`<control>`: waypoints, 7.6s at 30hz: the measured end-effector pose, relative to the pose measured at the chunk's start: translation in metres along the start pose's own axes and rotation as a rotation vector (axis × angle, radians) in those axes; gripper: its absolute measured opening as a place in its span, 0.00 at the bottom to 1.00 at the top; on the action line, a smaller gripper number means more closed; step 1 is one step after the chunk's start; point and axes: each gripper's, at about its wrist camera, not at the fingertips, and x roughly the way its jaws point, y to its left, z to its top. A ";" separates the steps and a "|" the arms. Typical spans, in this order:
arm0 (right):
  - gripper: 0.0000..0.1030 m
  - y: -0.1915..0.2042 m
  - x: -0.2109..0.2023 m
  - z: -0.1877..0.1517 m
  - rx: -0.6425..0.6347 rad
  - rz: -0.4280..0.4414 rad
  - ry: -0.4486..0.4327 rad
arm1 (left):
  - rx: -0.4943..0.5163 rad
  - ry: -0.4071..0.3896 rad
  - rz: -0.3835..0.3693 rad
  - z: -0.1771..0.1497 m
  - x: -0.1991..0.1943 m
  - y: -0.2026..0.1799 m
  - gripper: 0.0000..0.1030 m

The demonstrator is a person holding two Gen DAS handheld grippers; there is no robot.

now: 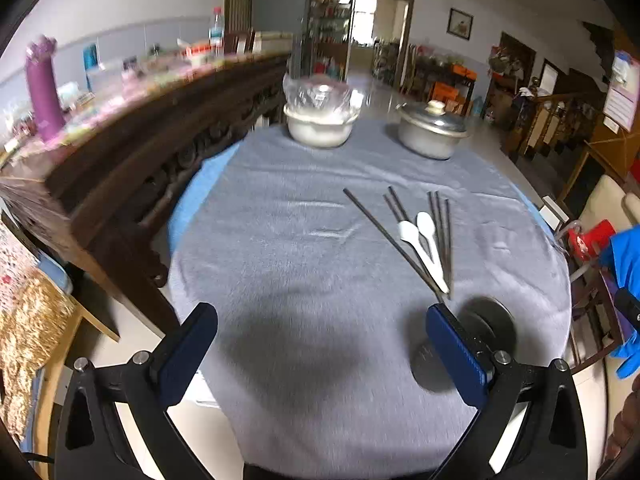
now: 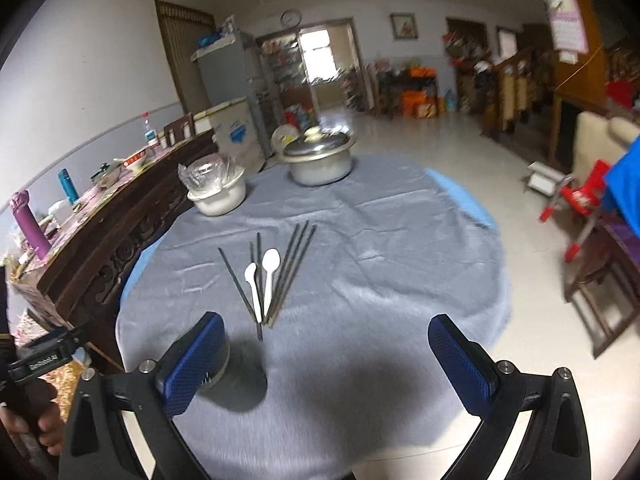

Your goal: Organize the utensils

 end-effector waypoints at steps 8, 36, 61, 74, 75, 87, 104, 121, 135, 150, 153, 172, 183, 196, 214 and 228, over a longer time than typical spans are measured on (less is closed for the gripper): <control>0.78 -0.007 0.132 0.073 0.056 0.096 0.125 | -0.087 0.153 -0.013 0.067 0.103 0.012 1.00; 0.18 0.008 0.396 0.130 0.147 -0.099 0.474 | -0.247 0.533 -0.022 0.160 0.318 -0.022 0.58; 0.07 -0.012 0.332 0.141 0.150 0.023 0.249 | -0.075 0.293 -0.074 0.172 0.252 -0.058 0.05; 0.06 0.010 0.160 0.118 0.124 0.072 -0.136 | -0.041 -0.079 -0.141 0.142 0.082 -0.049 0.05; 0.06 0.015 0.149 0.113 0.114 0.065 -0.163 | -0.031 -0.118 -0.131 0.135 0.067 -0.050 0.05; 0.06 0.046 0.068 0.090 0.026 0.040 -0.297 | 0.052 -0.306 -0.064 0.105 -0.003 -0.068 0.05; 0.06 0.052 -0.022 0.103 0.000 0.060 -0.442 | 0.073 -0.440 -0.061 0.099 -0.072 -0.077 0.05; 0.06 0.077 -0.105 0.102 -0.054 0.157 -0.561 | 0.067 -0.532 -0.148 0.096 -0.143 -0.071 0.05; 0.06 0.093 -0.072 0.050 -0.119 0.168 -0.406 | 0.047 -0.435 -0.226 0.072 -0.117 -0.080 0.06; 0.06 0.083 -0.014 0.024 -0.104 0.148 -0.221 | 0.023 -0.227 -0.227 0.051 -0.048 -0.075 0.06; 0.08 0.080 -0.014 0.025 -0.079 0.183 -0.184 | 0.040 -0.218 -0.245 0.050 -0.053 -0.074 0.15; 0.29 0.000 -0.061 0.027 0.219 0.220 -0.310 | -0.005 -0.369 -0.076 0.020 -0.115 -0.014 0.65; 0.29 -0.036 -0.030 0.003 0.277 0.139 -0.196 | -0.029 -0.194 -0.003 -0.019 -0.072 0.007 0.67; 0.29 -0.036 0.005 0.004 0.287 0.142 -0.109 | -0.078 -0.107 0.051 -0.027 -0.037 0.038 0.67; 0.29 -0.042 0.111 0.000 0.319 0.226 0.112 | -0.091 0.065 0.064 -0.017 0.068 0.049 0.67; 0.30 0.015 0.261 0.068 0.168 0.444 0.343 | 0.001 0.153 -0.087 0.045 0.166 0.005 0.67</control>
